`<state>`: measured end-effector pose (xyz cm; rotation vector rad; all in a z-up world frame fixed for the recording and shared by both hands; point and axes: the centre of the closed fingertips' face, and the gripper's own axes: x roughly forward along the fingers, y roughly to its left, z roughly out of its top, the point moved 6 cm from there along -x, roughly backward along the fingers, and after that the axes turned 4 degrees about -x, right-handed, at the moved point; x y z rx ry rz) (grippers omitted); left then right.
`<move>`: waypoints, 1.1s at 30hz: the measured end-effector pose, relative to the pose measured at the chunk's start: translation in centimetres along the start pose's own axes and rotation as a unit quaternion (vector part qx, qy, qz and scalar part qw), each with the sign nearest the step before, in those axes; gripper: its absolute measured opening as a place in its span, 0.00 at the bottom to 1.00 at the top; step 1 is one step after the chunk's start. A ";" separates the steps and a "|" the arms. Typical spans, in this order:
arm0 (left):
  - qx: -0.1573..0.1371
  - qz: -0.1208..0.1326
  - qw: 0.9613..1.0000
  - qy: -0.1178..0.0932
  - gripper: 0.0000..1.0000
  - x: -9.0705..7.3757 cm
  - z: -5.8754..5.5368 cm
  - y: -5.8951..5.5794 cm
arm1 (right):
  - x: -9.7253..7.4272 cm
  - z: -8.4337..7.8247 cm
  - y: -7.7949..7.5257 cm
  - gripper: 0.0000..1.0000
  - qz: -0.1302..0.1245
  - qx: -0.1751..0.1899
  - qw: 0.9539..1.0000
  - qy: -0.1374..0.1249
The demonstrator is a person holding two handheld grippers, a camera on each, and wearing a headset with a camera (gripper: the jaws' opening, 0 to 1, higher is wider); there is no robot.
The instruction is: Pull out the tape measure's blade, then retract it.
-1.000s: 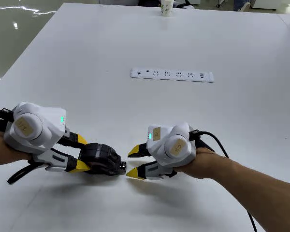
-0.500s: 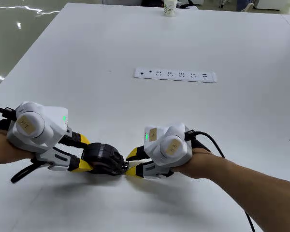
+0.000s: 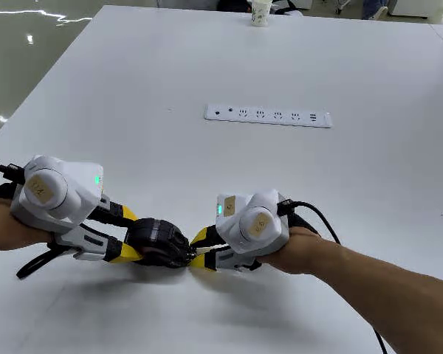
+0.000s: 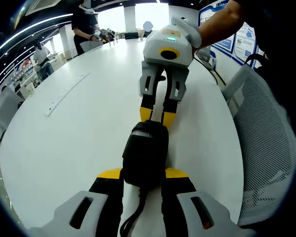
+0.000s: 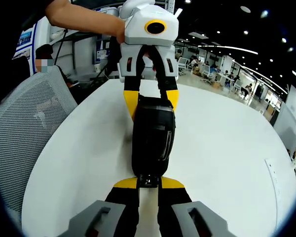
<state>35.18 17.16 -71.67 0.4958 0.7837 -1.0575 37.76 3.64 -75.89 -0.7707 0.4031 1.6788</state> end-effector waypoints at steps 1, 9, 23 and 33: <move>-0.002 0.000 1.000 -0.001 0.23 0.0 0.0 0.0 | 0.0 0.0 0.0 0.10 0.000 -0.001 1.000 0.001; -0.007 -0.002 1.000 0.001 0.23 0.0 0.0 0.1 | 0.0 0.0 0.0 0.09 -0.001 -0.008 1.000 0.006; -0.009 -0.003 1.000 0.003 0.23 0.0 0.0 0.1 | -0.1 -0.1 0.0 0.08 0.001 -0.018 1.000 0.014; -0.012 -0.002 1.000 0.004 0.23 -0.1 0.0 0.2 | -0.6 -0.4 0.0 0.08 0.001 -0.023 1.000 0.021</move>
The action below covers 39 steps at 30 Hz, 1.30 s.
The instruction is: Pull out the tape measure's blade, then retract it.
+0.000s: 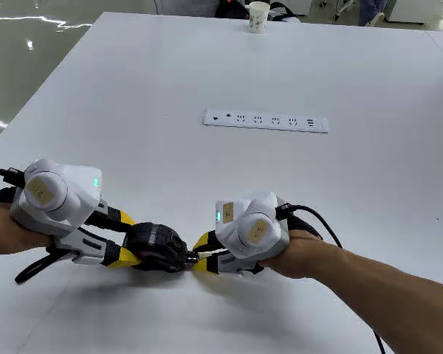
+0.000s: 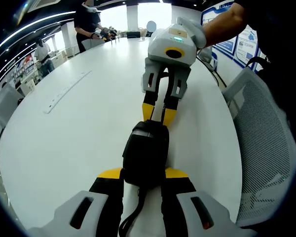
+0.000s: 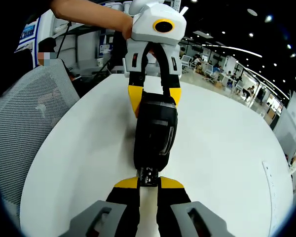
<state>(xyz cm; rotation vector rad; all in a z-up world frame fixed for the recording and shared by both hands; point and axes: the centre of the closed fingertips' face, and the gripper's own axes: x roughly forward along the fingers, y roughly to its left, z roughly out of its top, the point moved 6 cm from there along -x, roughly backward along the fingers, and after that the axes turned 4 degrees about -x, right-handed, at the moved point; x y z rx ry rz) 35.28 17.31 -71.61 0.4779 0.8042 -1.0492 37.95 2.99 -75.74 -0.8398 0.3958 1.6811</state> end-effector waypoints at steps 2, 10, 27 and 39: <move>0.000 0.000 1.000 0.000 0.23 0.0 0.0 0.0 | -0.2 -0.1 0.0 0.08 0.000 -0.001 1.000 0.001; -0.001 0.001 1.000 0.001 0.23 0.0 0.1 0.0 | -0.6 -0.6 0.0 0.08 0.000 -0.003 1.000 0.006; -0.007 0.003 1.000 0.000 0.23 0.0 0.1 -0.1 | -1.8 -1.5 0.2 0.08 -0.004 0.000 1.000 0.014; -0.007 0.003 1.000 0.002 0.23 0.0 0.1 -0.1 | -2.6 -2.1 0.3 0.08 -0.007 0.002 1.000 0.017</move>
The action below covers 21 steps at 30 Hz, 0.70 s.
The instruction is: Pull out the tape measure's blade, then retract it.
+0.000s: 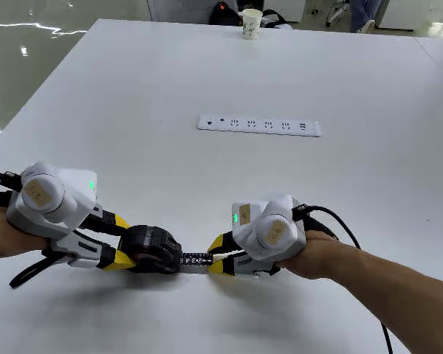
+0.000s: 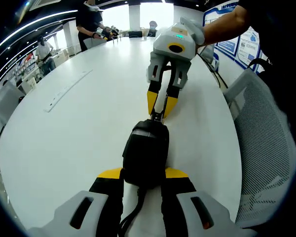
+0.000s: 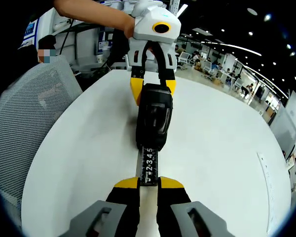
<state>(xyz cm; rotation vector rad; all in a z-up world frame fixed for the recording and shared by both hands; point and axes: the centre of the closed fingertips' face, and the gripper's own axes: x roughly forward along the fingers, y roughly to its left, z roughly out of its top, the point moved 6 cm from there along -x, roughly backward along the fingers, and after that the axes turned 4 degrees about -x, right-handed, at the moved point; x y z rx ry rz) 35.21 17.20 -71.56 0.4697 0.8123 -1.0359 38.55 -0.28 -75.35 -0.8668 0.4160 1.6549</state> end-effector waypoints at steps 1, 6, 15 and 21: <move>0.000 0.000 1.000 0.000 0.23 0.0 0.0 0.0 | -0.1 -0.1 0.0 0.08 0.000 0.000 1.000 0.000; 0.001 0.000 1.000 0.001 0.23 0.0 0.0 0.0 | -0.4 -0.4 0.1 0.08 -0.001 0.003 1.000 0.001; 0.001 0.000 1.000 0.002 0.23 -0.1 0.1 -0.1 | -0.9 -1.0 0.2 0.08 -0.002 0.002 1.000 0.006; 0.000 0.000 1.000 0.002 0.23 -0.1 0.1 0.0 | -1.3 -1.4 0.2 0.08 -0.003 0.003 1.000 0.007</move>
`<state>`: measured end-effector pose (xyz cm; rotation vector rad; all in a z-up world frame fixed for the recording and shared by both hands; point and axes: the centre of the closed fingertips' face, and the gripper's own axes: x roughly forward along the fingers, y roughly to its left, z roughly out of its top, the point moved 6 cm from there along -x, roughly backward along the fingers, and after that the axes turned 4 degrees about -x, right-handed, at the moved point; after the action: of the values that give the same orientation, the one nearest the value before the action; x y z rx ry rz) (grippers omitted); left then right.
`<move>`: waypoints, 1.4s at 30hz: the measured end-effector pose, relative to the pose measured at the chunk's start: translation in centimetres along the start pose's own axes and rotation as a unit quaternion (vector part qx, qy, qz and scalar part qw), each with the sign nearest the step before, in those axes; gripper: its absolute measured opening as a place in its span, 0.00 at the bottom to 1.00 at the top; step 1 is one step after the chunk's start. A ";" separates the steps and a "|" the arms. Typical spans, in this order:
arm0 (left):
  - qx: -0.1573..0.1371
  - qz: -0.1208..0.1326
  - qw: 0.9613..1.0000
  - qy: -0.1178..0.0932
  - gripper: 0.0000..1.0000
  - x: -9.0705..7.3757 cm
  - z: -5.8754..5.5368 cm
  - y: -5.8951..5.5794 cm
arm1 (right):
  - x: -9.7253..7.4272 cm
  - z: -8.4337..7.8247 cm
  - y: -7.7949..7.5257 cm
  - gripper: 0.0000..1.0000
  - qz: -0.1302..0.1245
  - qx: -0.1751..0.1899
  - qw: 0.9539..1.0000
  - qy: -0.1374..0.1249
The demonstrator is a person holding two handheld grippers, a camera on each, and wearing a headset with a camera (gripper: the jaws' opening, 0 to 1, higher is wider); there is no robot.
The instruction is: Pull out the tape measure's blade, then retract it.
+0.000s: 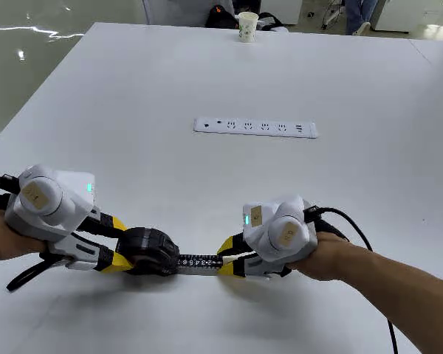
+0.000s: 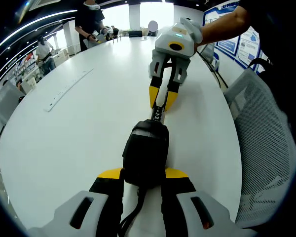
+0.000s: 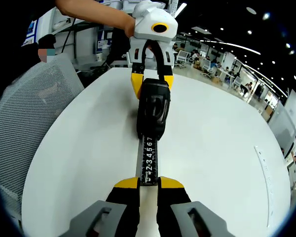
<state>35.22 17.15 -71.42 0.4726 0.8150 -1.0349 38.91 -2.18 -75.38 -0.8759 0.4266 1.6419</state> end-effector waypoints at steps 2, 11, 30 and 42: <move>0.000 0.000 1.000 0.000 0.23 0.0 0.0 0.0 | -0.1 -0.1 0.0 0.08 0.000 0.000 1.000 0.001; -0.001 0.000 1.000 0.000 0.23 0.0 0.0 0.1 | -0.7 -0.8 0.0 0.08 -0.002 0.003 1.000 0.004; -0.002 0.001 1.000 0.001 0.23 0.0 0.1 0.1 | -2.0 -2.2 0.2 0.08 -0.003 0.012 1.000 0.009; -0.002 0.003 1.000 0.002 0.23 0.1 0.1 0.1 | -2.9 -3.3 0.4 0.08 -0.005 0.018 1.000 0.013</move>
<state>35.37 17.13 -71.44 0.4733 0.8178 -1.0277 39.68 -6.50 -75.43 -0.8721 0.4678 1.6101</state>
